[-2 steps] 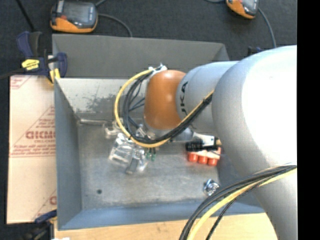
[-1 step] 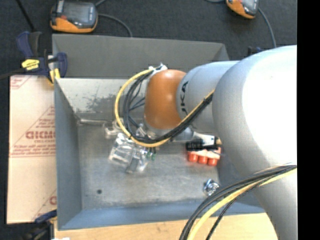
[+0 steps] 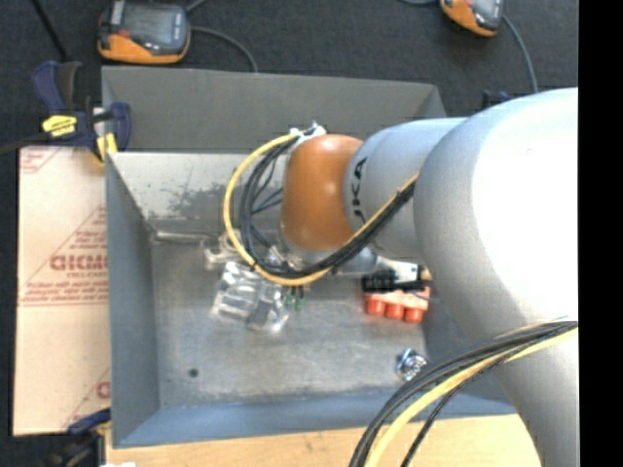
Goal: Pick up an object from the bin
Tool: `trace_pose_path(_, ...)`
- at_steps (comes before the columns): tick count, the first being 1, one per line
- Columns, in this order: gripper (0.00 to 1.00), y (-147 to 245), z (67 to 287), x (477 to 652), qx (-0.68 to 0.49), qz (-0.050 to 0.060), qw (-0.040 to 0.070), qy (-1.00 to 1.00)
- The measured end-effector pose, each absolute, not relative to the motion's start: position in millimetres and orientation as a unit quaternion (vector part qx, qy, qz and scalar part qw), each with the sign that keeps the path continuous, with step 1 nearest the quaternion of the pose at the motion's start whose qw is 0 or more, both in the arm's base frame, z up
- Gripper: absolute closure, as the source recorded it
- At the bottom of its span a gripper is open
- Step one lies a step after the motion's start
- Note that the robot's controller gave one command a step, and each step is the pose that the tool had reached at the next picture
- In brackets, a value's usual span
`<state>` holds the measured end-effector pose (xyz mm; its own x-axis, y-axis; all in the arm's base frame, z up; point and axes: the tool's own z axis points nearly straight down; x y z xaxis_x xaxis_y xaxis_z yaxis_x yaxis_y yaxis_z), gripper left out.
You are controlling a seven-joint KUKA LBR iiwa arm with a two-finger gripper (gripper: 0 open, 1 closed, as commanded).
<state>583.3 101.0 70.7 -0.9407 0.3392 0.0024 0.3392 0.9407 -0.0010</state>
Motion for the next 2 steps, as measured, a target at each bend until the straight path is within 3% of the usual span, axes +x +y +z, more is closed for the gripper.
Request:
trace_pose_path(1,1.0,101,83,583.9,-0.172,-0.001,-0.003,-0.985)
trace_pose_path(2,1.0,100,162,585.4,-0.17,-0.001,-0.003,-0.985)
